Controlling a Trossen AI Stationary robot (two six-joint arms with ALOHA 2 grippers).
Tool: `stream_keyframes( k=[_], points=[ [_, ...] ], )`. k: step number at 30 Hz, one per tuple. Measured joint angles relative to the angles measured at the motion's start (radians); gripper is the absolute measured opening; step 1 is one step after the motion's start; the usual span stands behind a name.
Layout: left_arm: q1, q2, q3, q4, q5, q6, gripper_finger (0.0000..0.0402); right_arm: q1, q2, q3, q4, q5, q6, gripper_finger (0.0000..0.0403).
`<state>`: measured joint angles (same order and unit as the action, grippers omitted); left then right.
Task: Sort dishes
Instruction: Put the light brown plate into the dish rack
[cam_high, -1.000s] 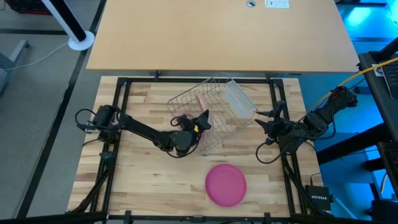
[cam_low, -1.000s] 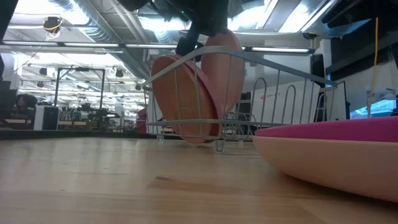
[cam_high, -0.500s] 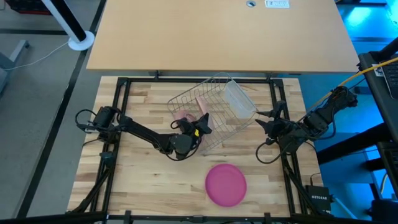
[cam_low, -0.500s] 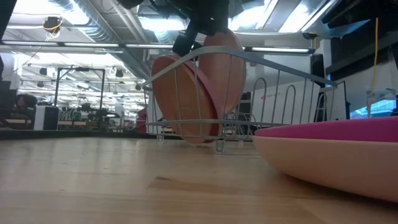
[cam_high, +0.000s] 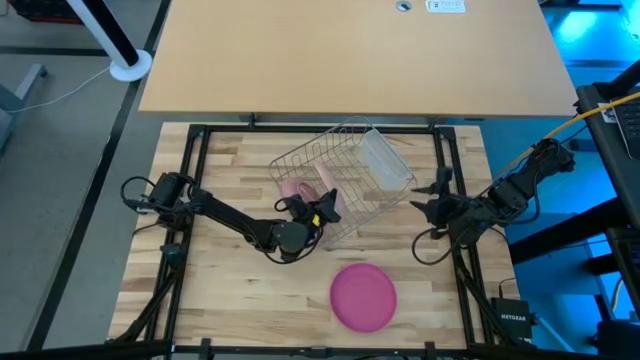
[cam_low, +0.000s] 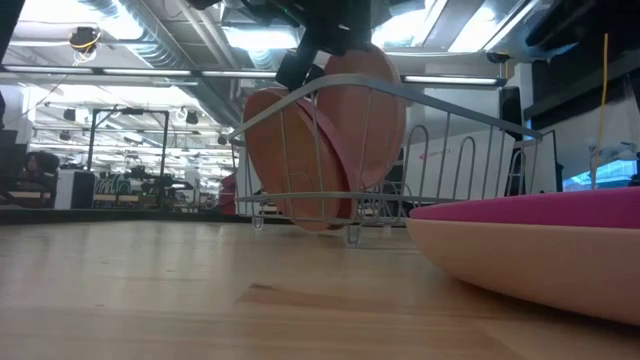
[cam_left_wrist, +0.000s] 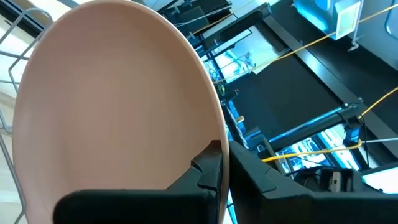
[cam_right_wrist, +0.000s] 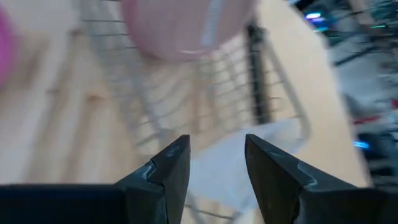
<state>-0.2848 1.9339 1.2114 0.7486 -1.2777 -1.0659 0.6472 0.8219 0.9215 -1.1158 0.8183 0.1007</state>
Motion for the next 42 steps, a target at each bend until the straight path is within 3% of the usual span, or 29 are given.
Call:
stream_keyframes(
  k=[4, 12, 22, 30, 42],
  points=[
    [0.0, 0.0, 0.0, 0.0, 0.014, 0.015, 0.0018, 0.0, 0.012, 0.0, 0.065, -0.112, -0.03, 0.0159],
    [-0.005, 0.0, -0.001, 0.001, 0.017, 0.019, 0.0053, -0.019, 0.08, 0.0, 0.254, -0.062, -0.131, 0.0159],
    [-0.013, 0.0, -0.001, 0.003, 0.018, -0.009, 0.0078, -0.266, 0.262, 0.0, 0.414, -0.051, -0.185, 0.0159],
    [-0.032, 0.0, -0.001, 0.003, 0.016, -0.053, 0.0067, -0.394, 0.416, 0.0, 0.636, -0.333, -0.319, 0.0159],
    [-0.025, 0.0, -0.001, 0.003, -0.052, 0.011, 0.0064, -0.391, 0.439, 0.0, 0.726, -0.334, -0.316, 0.0159]
  ],
)
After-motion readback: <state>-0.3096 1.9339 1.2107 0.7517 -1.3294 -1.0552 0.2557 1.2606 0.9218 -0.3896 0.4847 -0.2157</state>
